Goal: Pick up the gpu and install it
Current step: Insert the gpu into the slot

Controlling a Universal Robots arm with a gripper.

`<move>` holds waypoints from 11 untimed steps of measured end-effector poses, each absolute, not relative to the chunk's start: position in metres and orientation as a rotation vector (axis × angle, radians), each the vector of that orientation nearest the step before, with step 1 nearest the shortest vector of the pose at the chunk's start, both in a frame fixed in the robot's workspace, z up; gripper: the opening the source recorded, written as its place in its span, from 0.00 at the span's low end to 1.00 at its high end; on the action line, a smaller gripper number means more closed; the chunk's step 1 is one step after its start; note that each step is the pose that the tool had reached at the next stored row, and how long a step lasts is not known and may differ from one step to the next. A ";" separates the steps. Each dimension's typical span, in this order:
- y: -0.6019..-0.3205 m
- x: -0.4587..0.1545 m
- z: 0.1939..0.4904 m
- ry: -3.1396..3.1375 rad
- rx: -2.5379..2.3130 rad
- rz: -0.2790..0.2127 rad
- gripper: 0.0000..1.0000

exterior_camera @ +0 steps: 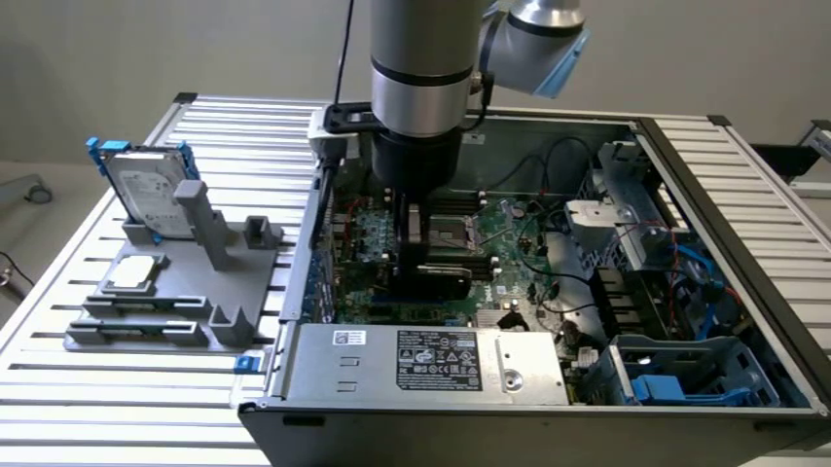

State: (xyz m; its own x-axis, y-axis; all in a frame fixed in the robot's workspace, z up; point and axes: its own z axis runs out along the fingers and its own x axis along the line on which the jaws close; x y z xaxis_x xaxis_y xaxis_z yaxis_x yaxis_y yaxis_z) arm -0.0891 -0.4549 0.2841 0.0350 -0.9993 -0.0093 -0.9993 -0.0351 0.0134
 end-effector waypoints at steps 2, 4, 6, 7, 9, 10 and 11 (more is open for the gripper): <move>-0.454 -0.089 0.284 -2.180 2.257 -0.026 0.43; -0.453 -0.089 0.284 -2.179 2.257 -0.026 0.31; -0.452 -0.089 0.283 -2.179 2.257 -0.027 0.25; -0.452 -0.090 0.283 -2.179 2.257 -0.027 0.19; -0.452 -0.090 0.283 -2.178 2.256 -0.029 0.13; -0.452 -0.090 0.283 -2.178 2.256 -0.029 0.13; -0.452 -0.090 0.283 -2.178 2.256 -0.029 0.11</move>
